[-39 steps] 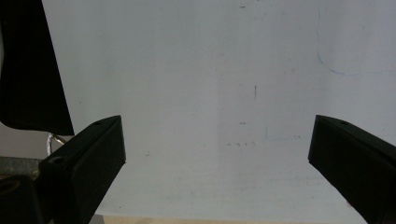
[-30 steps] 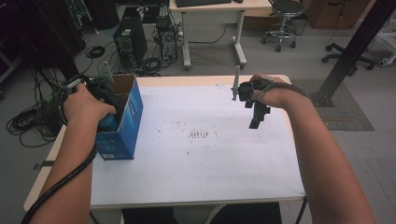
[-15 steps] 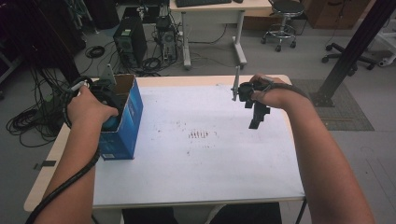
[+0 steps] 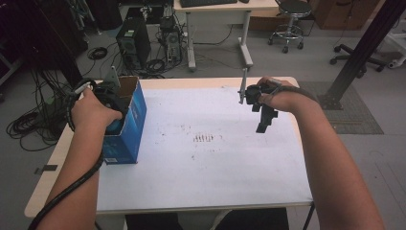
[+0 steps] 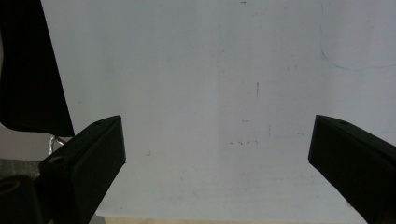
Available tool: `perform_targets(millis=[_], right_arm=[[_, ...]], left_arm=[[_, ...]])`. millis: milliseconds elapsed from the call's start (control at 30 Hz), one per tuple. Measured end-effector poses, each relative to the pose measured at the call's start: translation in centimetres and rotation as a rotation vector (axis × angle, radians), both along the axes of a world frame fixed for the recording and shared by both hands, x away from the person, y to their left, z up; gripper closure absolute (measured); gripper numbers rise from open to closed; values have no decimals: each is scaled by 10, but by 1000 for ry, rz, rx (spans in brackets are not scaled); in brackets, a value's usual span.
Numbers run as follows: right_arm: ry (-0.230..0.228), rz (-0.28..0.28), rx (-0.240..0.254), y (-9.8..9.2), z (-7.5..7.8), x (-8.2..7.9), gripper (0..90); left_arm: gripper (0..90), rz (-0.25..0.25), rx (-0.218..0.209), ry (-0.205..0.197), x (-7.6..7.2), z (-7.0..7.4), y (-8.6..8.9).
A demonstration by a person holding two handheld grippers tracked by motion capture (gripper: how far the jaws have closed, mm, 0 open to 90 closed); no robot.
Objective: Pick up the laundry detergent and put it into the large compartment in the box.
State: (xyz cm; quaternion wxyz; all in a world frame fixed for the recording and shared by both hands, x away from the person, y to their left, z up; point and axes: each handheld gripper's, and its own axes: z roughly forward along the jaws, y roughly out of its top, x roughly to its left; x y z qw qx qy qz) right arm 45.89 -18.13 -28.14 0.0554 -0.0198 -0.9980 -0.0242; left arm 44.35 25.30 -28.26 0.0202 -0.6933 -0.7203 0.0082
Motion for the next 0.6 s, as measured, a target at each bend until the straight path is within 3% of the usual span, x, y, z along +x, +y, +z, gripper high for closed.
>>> perform_targets(millis=[200, 600], right_arm=[[1, -2, -1, 0, 0, 0, 38], [1, 3, 7, 0, -1, 0, 38]], left_arm=[[331, -2, -16, 13, -1, 2, 3], [285, 13, -14, -9, -3, 12, 4]])
